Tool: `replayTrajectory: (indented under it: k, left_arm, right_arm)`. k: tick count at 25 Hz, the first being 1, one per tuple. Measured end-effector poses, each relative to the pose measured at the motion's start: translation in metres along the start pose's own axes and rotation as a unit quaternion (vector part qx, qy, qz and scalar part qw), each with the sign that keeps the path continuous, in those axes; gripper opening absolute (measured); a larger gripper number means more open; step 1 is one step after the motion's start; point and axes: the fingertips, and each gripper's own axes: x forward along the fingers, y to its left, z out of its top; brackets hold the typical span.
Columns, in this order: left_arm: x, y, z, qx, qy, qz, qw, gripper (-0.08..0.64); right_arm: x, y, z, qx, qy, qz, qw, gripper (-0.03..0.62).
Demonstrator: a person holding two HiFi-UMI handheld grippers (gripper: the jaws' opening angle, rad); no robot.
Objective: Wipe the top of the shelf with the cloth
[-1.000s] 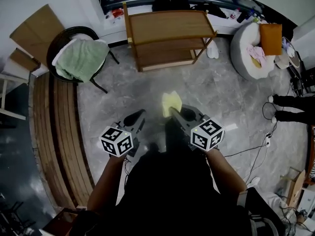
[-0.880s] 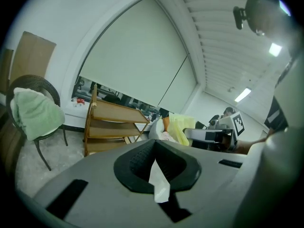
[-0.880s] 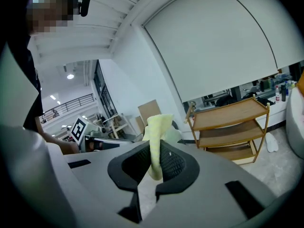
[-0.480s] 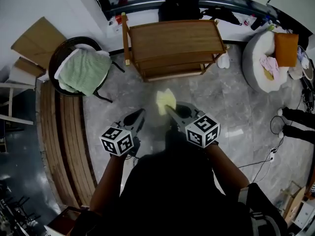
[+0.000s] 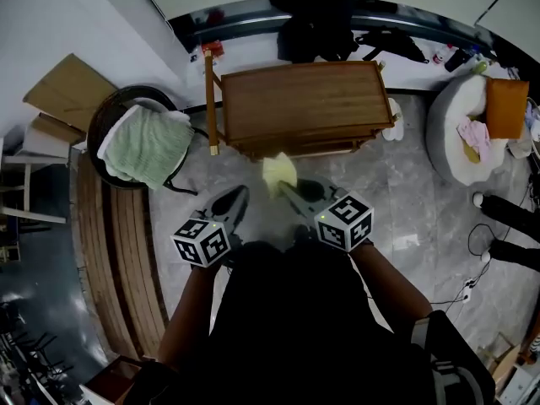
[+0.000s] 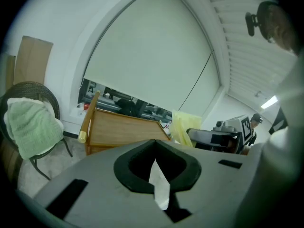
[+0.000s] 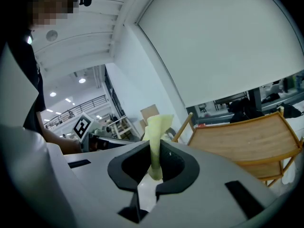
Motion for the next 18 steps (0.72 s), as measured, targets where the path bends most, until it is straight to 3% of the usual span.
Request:
replayTrajectory:
  k: [9,18]
  left_arm:
    - [0.028,0.039,0.056,-0.001,-0.026,0.023,0.9994,0.011]
    - [0.074,0.13,0.121,-0.038,-0.012,-0.009,0.9992,0.011]
  right_arm:
    - [0.055,-0.05,0.043,0.027,-0.017,0.017,0.999,0.041]
    - [0.153,-0.1,0.069,0.015,0.026,0.008,1.0,0.041]
